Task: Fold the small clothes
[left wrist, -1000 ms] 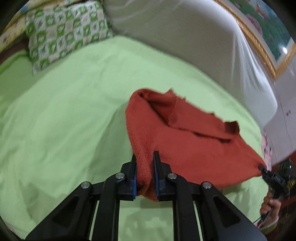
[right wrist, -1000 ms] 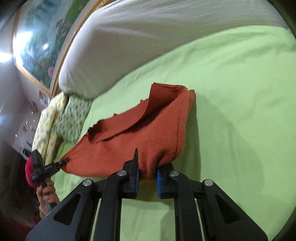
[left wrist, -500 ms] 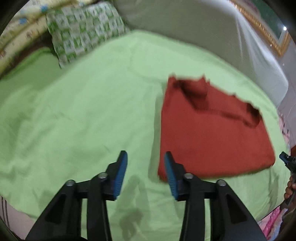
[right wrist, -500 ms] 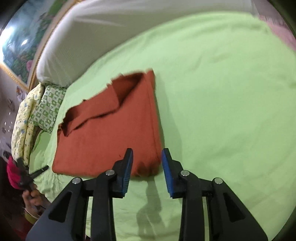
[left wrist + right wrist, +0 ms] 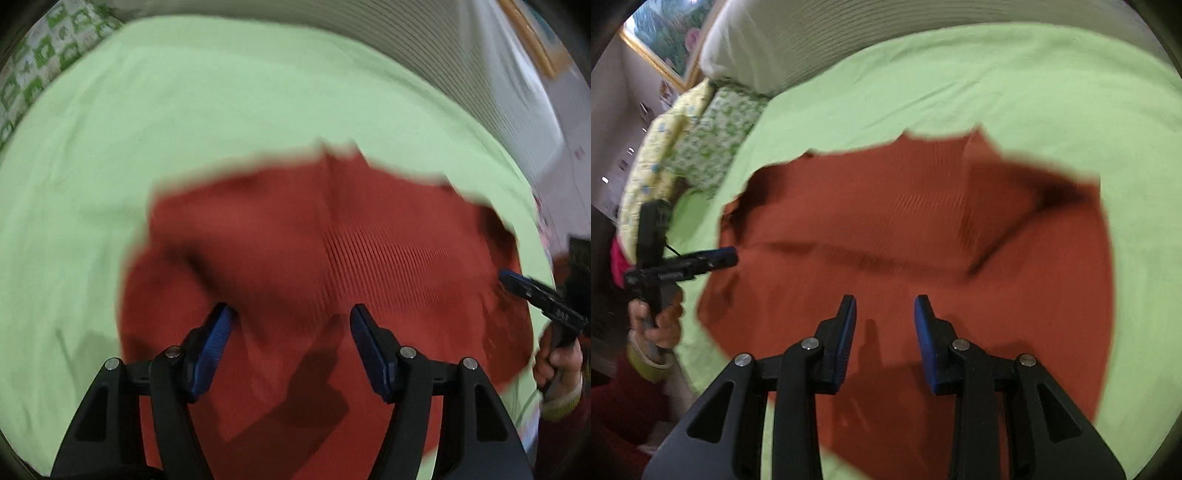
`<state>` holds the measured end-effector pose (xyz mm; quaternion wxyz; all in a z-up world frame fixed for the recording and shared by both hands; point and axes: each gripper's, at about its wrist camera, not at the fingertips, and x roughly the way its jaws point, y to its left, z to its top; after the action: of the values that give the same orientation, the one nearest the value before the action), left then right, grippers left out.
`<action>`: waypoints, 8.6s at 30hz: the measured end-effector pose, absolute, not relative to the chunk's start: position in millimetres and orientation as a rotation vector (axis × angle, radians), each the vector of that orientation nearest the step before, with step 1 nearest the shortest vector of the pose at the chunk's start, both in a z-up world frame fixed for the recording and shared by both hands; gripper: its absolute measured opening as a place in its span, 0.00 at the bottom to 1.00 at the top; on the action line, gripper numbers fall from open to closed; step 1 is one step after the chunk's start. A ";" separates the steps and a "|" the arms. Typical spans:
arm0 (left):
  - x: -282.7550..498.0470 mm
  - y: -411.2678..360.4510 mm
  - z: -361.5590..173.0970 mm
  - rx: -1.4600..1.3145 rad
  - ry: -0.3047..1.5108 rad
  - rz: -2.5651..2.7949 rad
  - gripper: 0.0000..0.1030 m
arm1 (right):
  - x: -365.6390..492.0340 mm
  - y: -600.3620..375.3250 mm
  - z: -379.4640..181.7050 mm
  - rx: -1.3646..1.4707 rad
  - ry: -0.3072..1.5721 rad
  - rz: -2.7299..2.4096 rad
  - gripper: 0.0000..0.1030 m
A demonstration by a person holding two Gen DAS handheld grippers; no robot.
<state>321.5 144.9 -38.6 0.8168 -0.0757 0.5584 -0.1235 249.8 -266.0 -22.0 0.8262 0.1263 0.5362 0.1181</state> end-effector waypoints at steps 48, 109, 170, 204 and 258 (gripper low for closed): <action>171.1 186.4 -40.5 -0.398 1.100 -0.004 0.10 | 124.2 -260.0 -3.0 0.466 0.854 -0.008 0.55; 213.4 -16.3 -15.6 -0.147 1.189 -0.412 0.70 | 186.3 -268.2 44.1 0.294 0.932 0.111 0.11; 277.1 -39.8 -37.7 -0.140 1.137 -0.356 0.70 | 197.6 -336.7 -6.5 0.367 0.933 -0.035 0.61; 204.5 -36.4 -29.5 -0.342 1.153 -0.503 0.12 | 89.4 -321.4 -40.9 0.807 0.909 0.099 0.18; 284.3 -74.2 -36.6 -0.054 1.099 -0.388 0.26 | 164.3 -271.6 -50.3 0.529 0.937 0.081 0.30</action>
<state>284.3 -74.2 -36.6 0.8346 -0.0254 0.5188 -0.1834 164.3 -271.6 -50.3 0.8579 0.2520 0.4461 0.0386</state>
